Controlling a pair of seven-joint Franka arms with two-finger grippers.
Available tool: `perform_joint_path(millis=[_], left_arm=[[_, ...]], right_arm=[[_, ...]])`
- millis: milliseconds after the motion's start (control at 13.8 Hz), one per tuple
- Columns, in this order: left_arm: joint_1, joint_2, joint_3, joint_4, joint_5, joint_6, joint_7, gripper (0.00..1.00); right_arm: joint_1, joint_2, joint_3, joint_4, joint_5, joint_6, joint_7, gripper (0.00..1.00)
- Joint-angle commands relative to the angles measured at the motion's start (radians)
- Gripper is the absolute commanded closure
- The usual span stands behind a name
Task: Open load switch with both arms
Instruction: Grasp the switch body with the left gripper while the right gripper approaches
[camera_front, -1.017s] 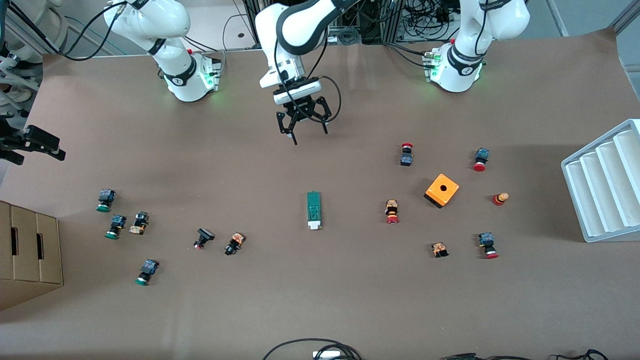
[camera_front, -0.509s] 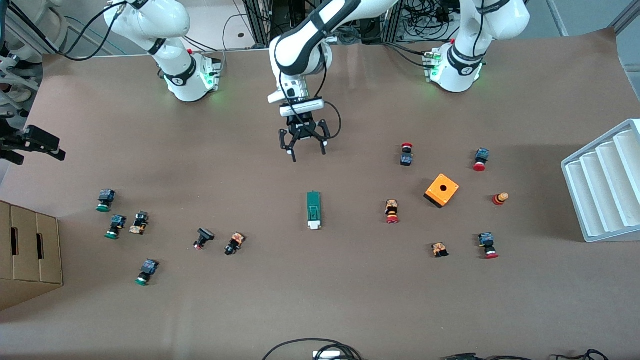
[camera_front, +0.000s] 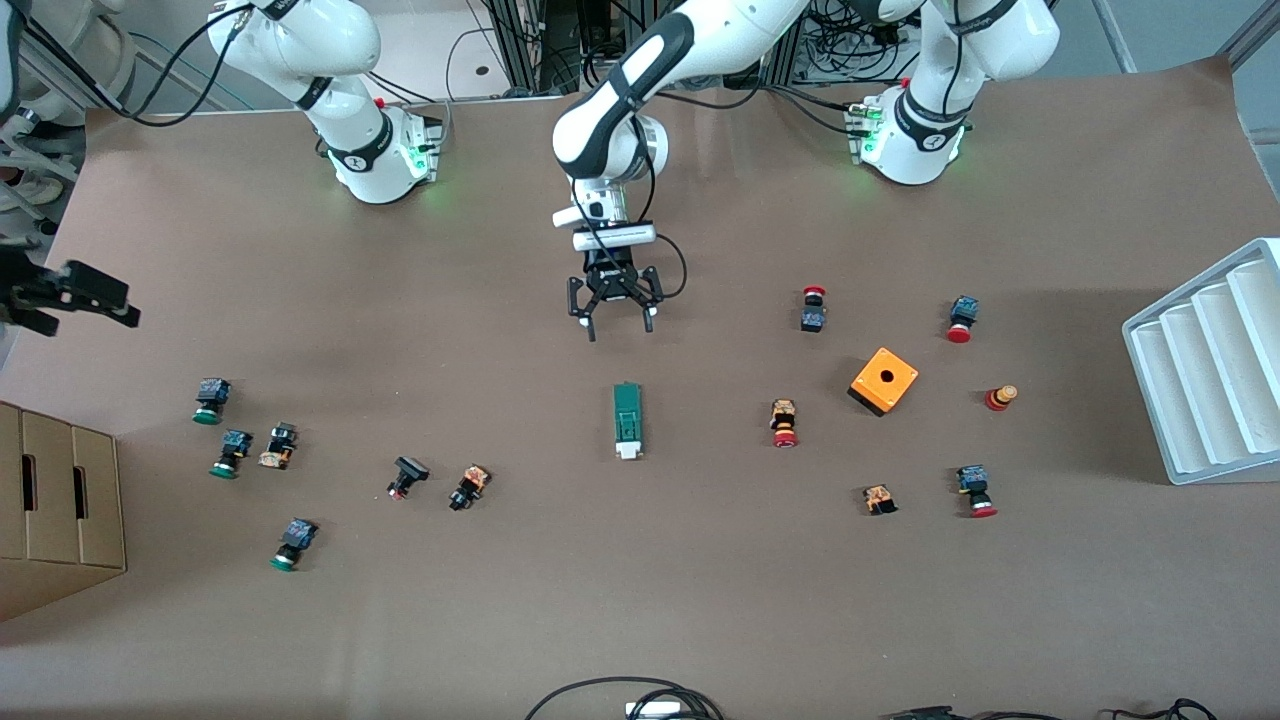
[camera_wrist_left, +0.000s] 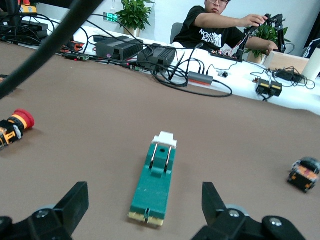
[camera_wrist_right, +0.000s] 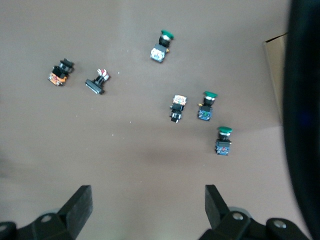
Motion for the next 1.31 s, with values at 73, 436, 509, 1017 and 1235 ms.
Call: perform_joint_path(millis=[73, 436, 509, 1017, 1235], left_arm=[[0.003, 0.066, 0.006, 0.013, 0.048, -0.001, -0.024, 0.0], [0.024, 0.2, 0.009, 0.115, 0.102, 0.001, -0.024, 0.0], [0.027, 0.206, 0.009, 0.129, 0.125, 0.001, -0.023, 0.0], [0.055, 0.208, 0.011, 0.134, 0.212, 0.001, -0.024, 0.0], [0.057, 0.225, 0.011, 0.14, 0.217, 0.002, -0.019, 0.0]], right_arm=[[0.016, 0.09, -0.007, 0.02, -0.001, 0.013, -0.029, 0.0], [0.085, 0.225, -0.003, 0.125, 0.014, 0.048, 0.116, 0.0], [0.114, 0.257, -0.003, 0.164, 0.02, 0.041, 0.196, 0.0], [0.328, 0.421, -0.003, 0.297, 0.066, 0.039, 0.835, 0.0], [0.414, 0.507, -0.003, 0.372, 0.077, 0.05, 1.104, 0.0]])
